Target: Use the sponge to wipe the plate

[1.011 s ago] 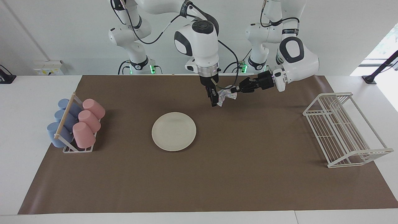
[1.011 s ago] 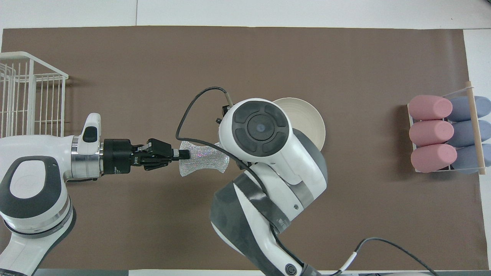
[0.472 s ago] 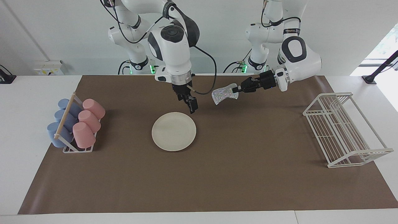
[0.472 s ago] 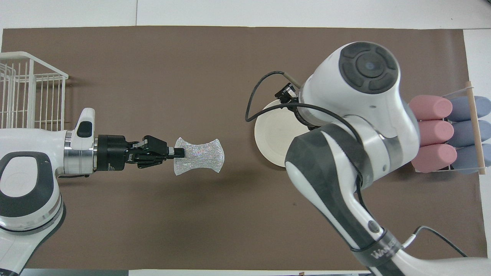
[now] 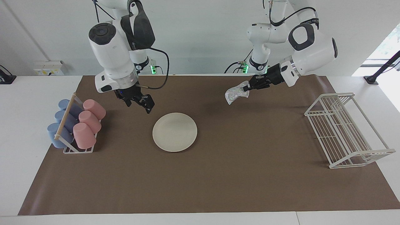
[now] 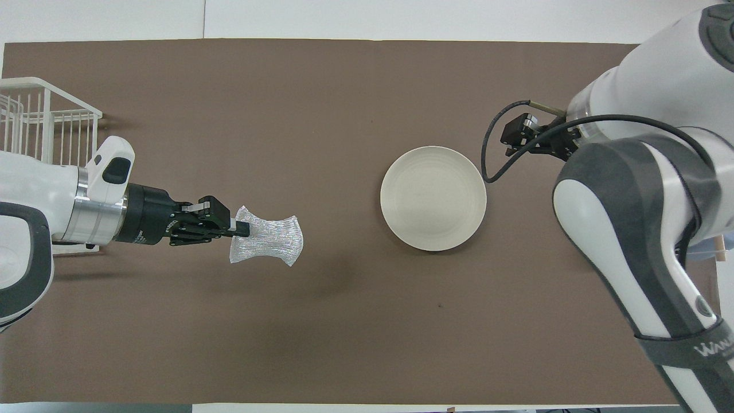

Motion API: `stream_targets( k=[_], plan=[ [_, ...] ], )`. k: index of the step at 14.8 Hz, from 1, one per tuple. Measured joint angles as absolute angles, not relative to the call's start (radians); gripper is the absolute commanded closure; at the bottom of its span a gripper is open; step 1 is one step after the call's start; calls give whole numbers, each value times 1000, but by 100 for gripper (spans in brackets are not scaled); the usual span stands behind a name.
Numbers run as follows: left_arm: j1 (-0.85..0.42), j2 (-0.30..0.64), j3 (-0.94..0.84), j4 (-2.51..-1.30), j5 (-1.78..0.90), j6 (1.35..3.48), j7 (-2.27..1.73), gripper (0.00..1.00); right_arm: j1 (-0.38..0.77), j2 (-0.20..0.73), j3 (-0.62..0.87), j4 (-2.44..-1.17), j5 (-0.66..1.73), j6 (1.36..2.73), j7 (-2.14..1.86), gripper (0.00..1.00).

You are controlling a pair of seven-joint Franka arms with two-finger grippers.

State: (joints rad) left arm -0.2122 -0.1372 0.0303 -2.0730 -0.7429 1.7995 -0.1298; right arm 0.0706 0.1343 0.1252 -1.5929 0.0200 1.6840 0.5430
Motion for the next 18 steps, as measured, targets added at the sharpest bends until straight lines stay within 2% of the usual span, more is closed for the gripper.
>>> stream_targets(
  k=[2, 7, 9, 13, 18],
  plan=[
    [-214, -129, 27, -2035, -598, 1752, -172, 100, 34, 108, 125, -1570, 19, 1617, 425, 0],
    [-283, -111, 11, -1940, -160, 1605, -293, 100, -34, 52, 97, -1565, 19, 1566, 149, 0],
    [-309, -104, 7, -1903, 11, 1526, -312, 100, -22, 49, 75, -1565, 19, 1559, 106, 0],
    [-371, -102, -5, -1864, 300, 1407, -316, 100, 78, 47, -63, -1565, 19, 1548, 3, 0],
    [-390, -100, -18, -1855, 604, 1364, -330, 100, 85, 37, -95, -1565, 19, 1522, -68, 0]
  ],
)
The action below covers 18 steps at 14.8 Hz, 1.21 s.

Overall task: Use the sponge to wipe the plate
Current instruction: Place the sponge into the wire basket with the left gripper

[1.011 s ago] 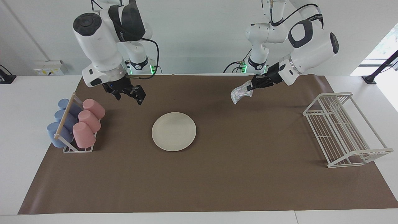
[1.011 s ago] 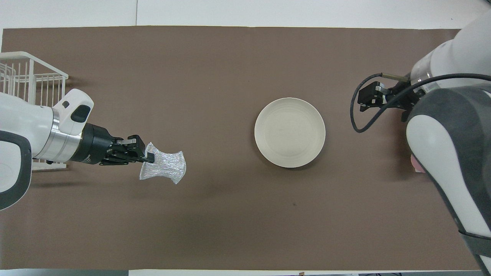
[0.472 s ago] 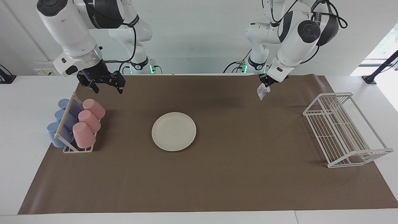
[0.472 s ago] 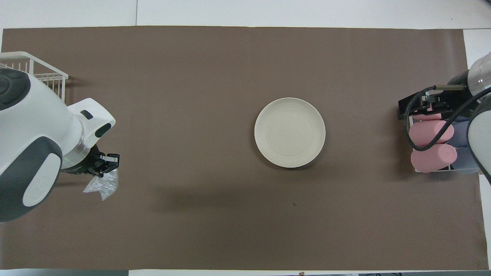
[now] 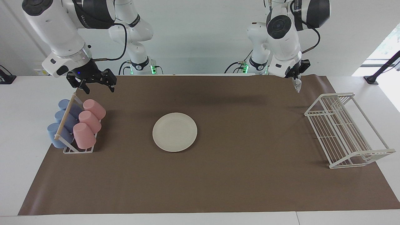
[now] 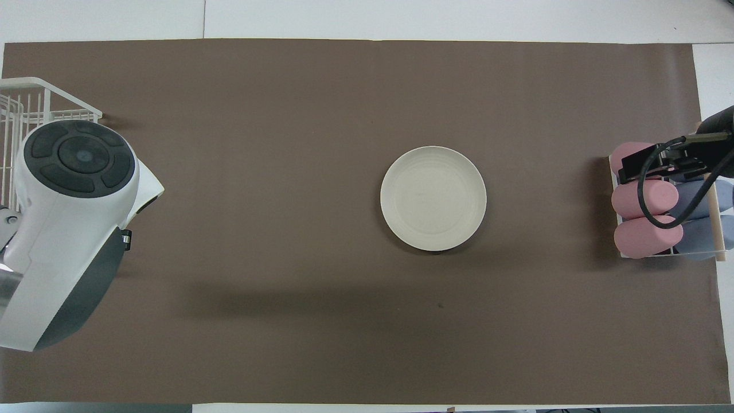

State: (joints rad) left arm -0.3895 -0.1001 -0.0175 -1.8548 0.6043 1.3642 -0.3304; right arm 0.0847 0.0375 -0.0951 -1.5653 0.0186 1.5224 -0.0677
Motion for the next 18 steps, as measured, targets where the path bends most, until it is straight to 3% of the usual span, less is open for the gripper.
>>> stream_targets(
  k=[8, 12, 16, 18],
  plan=[
    [-360, 37, -10, -1917, 1011, 1529, -515, 100, 84, -8, -106, -1616, 19, 1507, -67, 0],
    [-266, 113, -5, -1934, 1106, 1660, -577, 100, 59, -10, -108, -1642, 19, 1533, -87, 0],
    [-261, 233, -13, -1931, 1159, 1672, -726, 100, 54, -16, -109, -1642, 19, 1535, -91, 0],
    [-261, 246, -14, -1929, 1163, 1672, -739, 100, 55, -17, -109, -1642, 19, 1535, -91, 0]
  ],
)
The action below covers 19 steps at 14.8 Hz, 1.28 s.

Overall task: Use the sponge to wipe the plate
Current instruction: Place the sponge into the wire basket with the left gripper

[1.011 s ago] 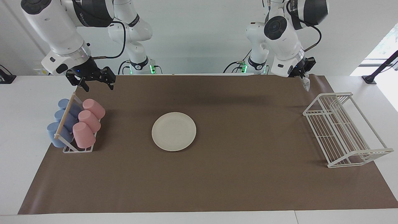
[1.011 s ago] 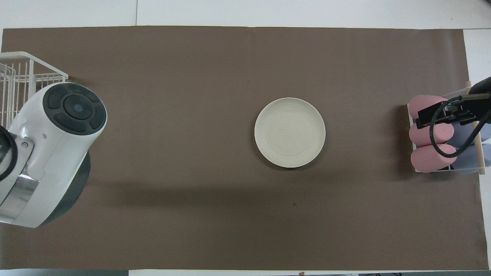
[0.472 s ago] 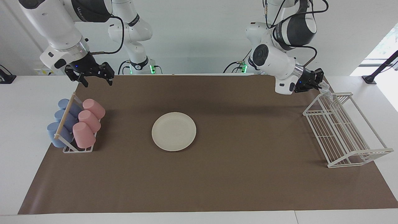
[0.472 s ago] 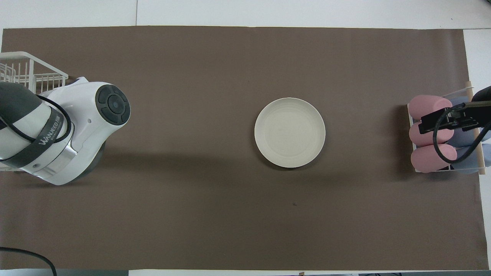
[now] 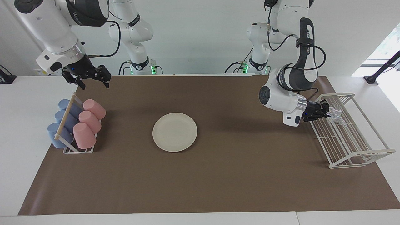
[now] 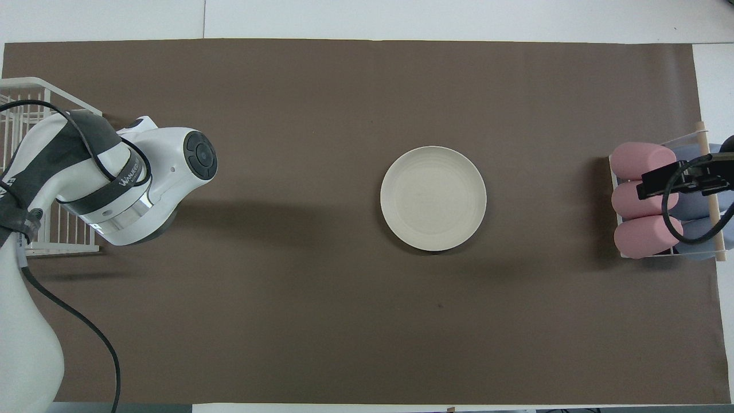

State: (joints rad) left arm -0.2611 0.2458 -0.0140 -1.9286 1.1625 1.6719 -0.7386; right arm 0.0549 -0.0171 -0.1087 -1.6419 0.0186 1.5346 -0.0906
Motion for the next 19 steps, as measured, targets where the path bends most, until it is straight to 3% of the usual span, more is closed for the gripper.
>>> stream_targets(
  k=[12, 13, 14, 15, 19],
  plan=[
    [-252, 245, -8, -1925, 1178, 1678, -785, 100, 59, -22, -102, -1642, 19, 1539, -91, 0],
    [-252, 245, -8, -1925, 1178, 1678, -785, 82, 60, -22, -102, -1642, 19, 1539, -91, 0],
    [-252, 245, -8, -1925, 1178, 1679, -785, 7, 60, -22, -102, -1642, 19, 1539, -91, 0],
    [-252, 245, -8, -1925, 1178, 1679, -785, 0, 60, -22, -101, -1642, 19, 1539, -91, 0],
    [-248, 245, -8, -1926, 1178, 1685, -786, 0, 60, -22, -100, -1642, 19, 1539, -91, 0]
  ],
)
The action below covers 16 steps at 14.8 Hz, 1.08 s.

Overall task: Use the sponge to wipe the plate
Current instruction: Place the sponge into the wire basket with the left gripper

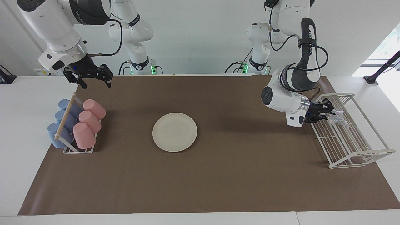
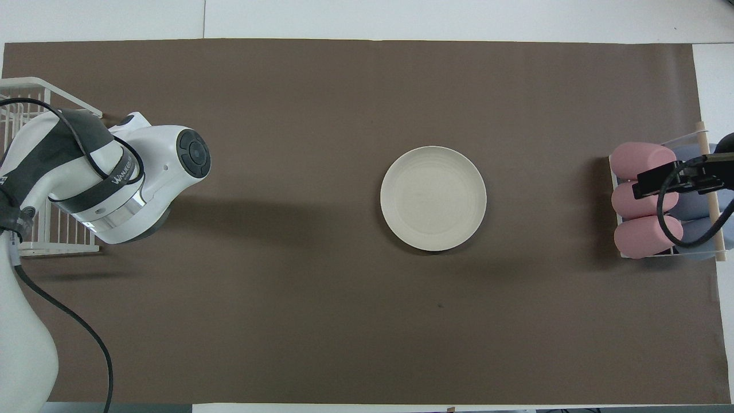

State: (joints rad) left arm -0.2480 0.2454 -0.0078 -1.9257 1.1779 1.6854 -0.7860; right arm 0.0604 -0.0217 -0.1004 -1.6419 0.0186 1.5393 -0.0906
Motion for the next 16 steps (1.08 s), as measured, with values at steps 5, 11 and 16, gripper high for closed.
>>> stream_targets(
  k=[5, 11, 16],
  plan=[
    [-245, 245, -8, -1926, 1178, 1693, -787, 0, 61, -22, -100, -1642, 19, 1539, -91, 0],
    [-226, 235, -9, -1903, 1101, 1713, -768, 0, 62, -22, -100, -1642, 19, 1539, -91, 0],
    [-193, 168, -7, -1815, 798, 1712, -625, 0, 62, -22, -100, -1642, 5, 1539, -91, 0]
  ],
)
